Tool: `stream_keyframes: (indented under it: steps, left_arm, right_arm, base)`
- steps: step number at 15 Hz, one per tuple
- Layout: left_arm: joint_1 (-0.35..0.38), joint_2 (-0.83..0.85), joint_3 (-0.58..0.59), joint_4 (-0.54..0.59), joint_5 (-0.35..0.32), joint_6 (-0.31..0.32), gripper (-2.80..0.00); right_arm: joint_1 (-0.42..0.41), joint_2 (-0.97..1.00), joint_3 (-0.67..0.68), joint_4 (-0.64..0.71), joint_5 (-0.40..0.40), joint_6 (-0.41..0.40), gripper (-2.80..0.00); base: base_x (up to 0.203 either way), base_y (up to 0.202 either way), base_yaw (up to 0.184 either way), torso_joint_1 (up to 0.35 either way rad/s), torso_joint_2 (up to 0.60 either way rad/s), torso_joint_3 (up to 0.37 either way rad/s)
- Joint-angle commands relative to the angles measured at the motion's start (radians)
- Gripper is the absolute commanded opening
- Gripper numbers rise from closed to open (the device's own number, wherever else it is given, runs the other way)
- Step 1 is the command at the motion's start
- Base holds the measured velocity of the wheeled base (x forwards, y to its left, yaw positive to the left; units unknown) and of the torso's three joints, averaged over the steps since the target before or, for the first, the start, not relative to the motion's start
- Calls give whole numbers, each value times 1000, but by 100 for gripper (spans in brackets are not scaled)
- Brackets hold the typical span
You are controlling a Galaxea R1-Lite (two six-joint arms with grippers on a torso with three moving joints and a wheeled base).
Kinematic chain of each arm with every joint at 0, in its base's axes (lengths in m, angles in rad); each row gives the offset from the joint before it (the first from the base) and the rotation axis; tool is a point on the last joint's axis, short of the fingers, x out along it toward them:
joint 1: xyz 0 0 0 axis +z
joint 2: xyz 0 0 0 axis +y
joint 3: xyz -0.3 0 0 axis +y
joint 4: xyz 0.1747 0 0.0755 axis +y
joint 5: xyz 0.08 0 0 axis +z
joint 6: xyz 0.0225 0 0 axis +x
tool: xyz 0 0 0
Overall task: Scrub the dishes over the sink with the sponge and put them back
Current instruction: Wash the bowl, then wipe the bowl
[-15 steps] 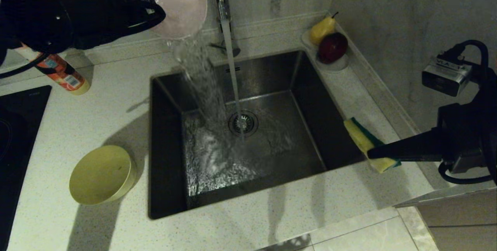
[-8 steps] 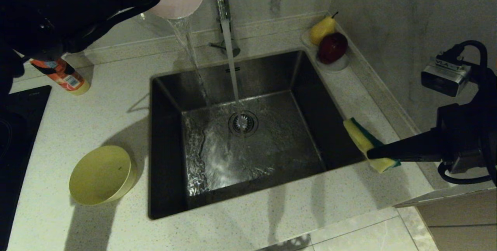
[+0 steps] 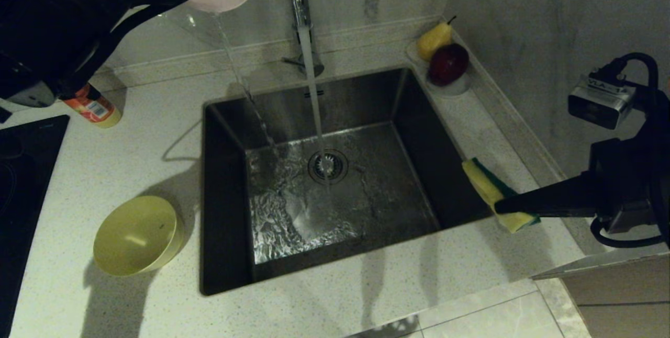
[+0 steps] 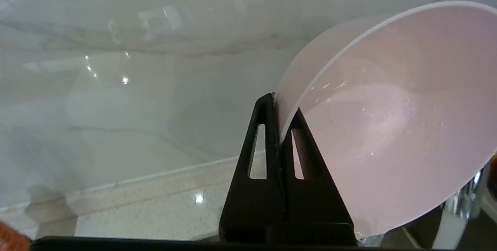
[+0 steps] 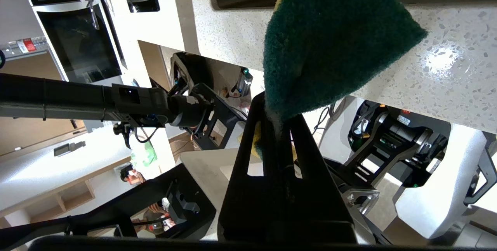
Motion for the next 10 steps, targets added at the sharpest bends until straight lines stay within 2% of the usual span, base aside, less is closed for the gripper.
stream_keyframes:
  steps: [1, 4, 5, 6, 8, 9, 10]
  left_arm:
    - [1, -29, 22, 17, 11, -20, -280]
    - [0, -69, 62, 260, 55, -207, -280]
    - [-1, -84, 67, 359, 56, -274, -280]
    - [-1, -101, 69, 504, 51, -358, -280]
    - [-1, -122, 73, 755, 14, -500, -280]
    - [-2, -129, 80, 872, -24, -566, -280]
    - [-4, -132, 102, 935, -77, -630, -280]
  right_arm:
    - [9, -6, 5, 7, 10, 4, -280]
    - [13, -31, -4, 15, 35, 7, -280]
    - [16, -36, -10, 23, 60, 13, -280]
    - [18, -40, -24, 37, 123, 32, -280]
    - [18, -40, -53, 62, 221, 87, -280]
    - [20, -37, -69, 67, 259, 97, -280]
    - [31, -28, -84, 78, 272, 103, -280]
  base:
    - [0, 0, 0, 0, 0, 0]
    - [0, 0, 0, 0, 0, 0]
    - [0, 0, 0, 0, 0, 0]
    - [0, 0, 0, 0, 0, 0]
    - [0, 0, 0, 0, 0, 0]
    - [0, 0, 0, 0, 0, 0]
    - [0, 0, 0, 0, 0, 0]
